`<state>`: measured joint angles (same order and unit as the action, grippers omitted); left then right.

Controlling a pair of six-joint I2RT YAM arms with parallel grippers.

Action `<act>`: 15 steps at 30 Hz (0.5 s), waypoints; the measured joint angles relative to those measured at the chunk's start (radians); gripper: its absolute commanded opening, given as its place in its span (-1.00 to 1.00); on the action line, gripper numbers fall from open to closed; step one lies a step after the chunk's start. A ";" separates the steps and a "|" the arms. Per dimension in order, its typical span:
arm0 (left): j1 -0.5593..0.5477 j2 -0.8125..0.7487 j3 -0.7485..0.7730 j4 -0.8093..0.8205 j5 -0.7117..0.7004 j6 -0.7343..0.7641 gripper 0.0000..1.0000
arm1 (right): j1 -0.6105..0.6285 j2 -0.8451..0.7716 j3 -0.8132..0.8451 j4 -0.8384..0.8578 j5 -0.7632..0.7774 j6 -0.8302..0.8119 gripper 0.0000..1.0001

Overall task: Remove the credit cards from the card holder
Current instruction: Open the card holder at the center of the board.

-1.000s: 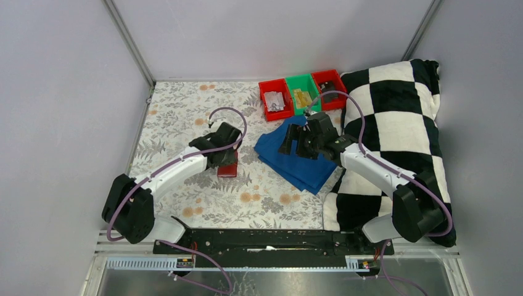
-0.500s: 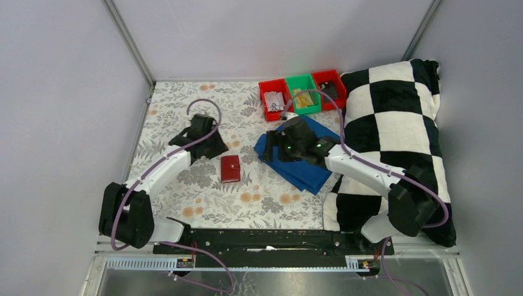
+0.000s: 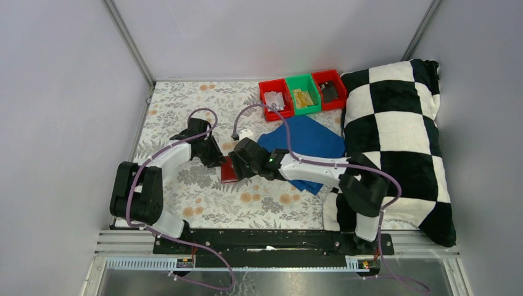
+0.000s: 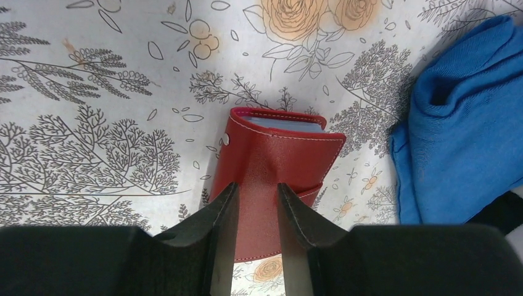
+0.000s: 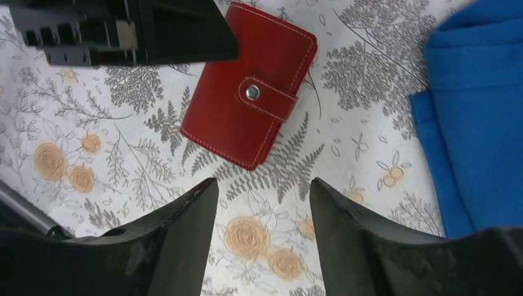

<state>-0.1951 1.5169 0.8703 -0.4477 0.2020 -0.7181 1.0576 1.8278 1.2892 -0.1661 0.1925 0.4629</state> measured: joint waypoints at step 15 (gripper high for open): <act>0.035 0.019 -0.049 0.042 0.037 -0.001 -0.36 | 0.006 0.211 0.152 0.048 0.027 -0.041 0.13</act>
<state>-0.1604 1.5356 0.8211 -0.4061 0.2386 -0.7189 1.0637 2.0384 1.4414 -0.1181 0.2199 0.4221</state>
